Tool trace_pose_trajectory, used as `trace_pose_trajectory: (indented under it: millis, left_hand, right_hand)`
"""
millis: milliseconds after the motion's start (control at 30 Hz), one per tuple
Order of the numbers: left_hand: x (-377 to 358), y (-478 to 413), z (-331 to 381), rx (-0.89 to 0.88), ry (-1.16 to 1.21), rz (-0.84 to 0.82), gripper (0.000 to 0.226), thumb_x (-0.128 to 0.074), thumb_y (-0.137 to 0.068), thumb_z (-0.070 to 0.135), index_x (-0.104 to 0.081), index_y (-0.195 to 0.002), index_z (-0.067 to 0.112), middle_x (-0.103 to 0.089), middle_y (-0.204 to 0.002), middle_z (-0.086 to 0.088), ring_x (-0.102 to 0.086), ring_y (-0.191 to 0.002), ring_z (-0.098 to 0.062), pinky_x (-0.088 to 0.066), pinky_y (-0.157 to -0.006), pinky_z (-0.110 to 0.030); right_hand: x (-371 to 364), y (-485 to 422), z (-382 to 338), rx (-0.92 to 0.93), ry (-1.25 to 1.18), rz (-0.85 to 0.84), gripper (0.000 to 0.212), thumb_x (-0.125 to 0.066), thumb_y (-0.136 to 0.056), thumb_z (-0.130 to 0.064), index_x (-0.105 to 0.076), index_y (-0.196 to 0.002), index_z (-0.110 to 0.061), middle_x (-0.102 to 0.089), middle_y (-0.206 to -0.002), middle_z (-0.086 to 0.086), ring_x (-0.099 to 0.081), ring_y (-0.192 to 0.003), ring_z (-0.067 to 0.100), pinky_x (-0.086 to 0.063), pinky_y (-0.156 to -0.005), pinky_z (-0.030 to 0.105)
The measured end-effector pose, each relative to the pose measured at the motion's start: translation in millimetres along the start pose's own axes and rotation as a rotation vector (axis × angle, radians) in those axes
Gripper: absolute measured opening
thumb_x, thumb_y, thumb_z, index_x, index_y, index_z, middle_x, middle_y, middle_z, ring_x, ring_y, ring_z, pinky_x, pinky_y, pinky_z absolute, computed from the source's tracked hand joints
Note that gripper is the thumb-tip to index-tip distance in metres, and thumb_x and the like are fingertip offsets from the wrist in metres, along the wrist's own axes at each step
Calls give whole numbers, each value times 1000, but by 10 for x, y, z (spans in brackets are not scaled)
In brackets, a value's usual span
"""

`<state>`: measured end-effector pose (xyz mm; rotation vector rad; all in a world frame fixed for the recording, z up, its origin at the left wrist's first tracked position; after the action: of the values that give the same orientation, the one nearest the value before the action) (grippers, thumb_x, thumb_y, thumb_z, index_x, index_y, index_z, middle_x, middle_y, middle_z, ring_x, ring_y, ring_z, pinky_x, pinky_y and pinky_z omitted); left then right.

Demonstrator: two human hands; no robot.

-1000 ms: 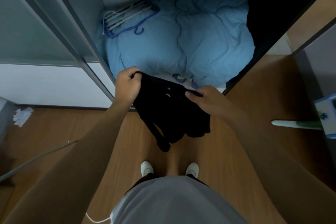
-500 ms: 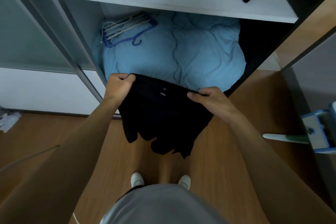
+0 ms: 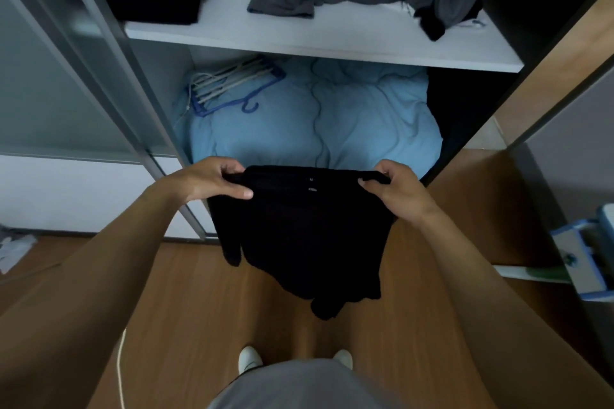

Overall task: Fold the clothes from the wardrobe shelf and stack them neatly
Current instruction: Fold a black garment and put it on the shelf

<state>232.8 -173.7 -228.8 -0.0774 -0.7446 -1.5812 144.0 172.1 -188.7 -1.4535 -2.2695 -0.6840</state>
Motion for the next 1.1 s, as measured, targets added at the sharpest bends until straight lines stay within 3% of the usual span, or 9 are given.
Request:
trace_pose_trajectory:
  millis: [133, 267, 367, 500, 600, 700, 900, 1000, 1100]
  left_hand:
    - [47, -111, 21, -63, -143, 85, 29, -75, -84, 0, -63, -91, 26, -68, -86, 1, -62, -79, -15, -44, -74, -21]
    - [160, -150, 307, -116, -121, 229, 21, -72, -89, 11, -63, -83, 29, -59, -70, -3, -51, -61, -15, -41, -58, -19]
    - [156, -208, 548, -37, -69, 69, 7, -77, -85, 32, -74, -90, 28, -74, -84, 6, -66, -85, -11, -47, -78, -19]
    - [67, -267, 853, 95, 35, -72, 67, -78, -76, 57, -64, -129, 18, -68, -125, 0, -59, -121, -19, -40, -111, -36]
    - [24, -310, 1051, 37, 217, -30, 48, -72, -84, 54, -72, -112, 15, -76, -108, -5, -72, -100, -17, -56, -86, -27]
    - [27, -301, 1171, -34, 382, 27, 40, -70, -87, 50, -77, -96, 12, -78, -94, -7, -74, -79, -16, -55, -64, -22]
    - [-94, -275, 1399, -43, 659, 60, 32, -66, -93, 44, -77, -99, 16, -77, -95, -2, -73, -76, -9, -55, -61, -20]
    - [-241, -241, 1548, -49, 713, -24, 42, -56, -96, 51, -71, -116, 17, -76, -107, -1, -72, -89, -12, -58, -71, -26]
    - [-312, -214, 1663, -71, 678, -21, 47, -50, -97, 56, -69, -117, 19, -76, -99, 0, -72, -80, -16, -58, -71, -33]
  right_hand:
    - [142, -80, 28, 26, 178, 188, 35, -70, -86, -28, -45, -64, -18, -52, -63, 0, -52, -61, 17, -42, -59, 34]
    - [272, -155, 1, -47, 135, 265, 42, -72, -83, -39, -47, -59, -16, -51, -57, 3, -51, -53, 20, -39, -54, 31]
    - [266, -213, -121, -117, -116, 246, 43, -71, -87, -43, -56, -57, -16, -63, -60, 0, -61, -57, 19, -46, -52, 26]
    - [159, -300, -307, -184, -308, 196, 28, -60, -95, -46, -68, -88, -21, -72, -88, 1, -68, -79, 15, -52, -57, 16]
    - [201, -361, -389, -272, -386, 183, 35, -58, -95, -50, -66, -90, -16, -71, -85, 2, -68, -72, 14, -47, -44, 12]
    - [274, -403, -466, -313, -449, 106, 41, -62, -91, -54, -68, -95, -14, -75, -85, 5, -72, -72, 17, -52, -51, 18]
    - [184, -470, -755, -240, -650, 76, 39, -69, -90, -47, -72, -105, -11, -78, -91, 7, -75, -82, 20, -58, -62, 25]
    - [39, -467, -929, -104, -632, 120, 36, -64, -92, -49, -71, -106, -16, -76, -98, 4, -74, -87, 17, -60, -74, 28]
    - [-69, -412, -1064, 34, -556, 136, 29, -58, -97, -44, -70, -111, -23, -75, -104, 0, -72, -93, 13, -58, -84, 29]
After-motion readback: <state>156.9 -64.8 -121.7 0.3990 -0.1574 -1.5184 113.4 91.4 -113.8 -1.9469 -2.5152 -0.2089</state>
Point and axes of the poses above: each hand's wrist, its own y-axis away from the middle knuckle, its own x-axis out of the back of the hand, z = x × y, the point moved 3 cm from there along -y, towards the middle knuckle
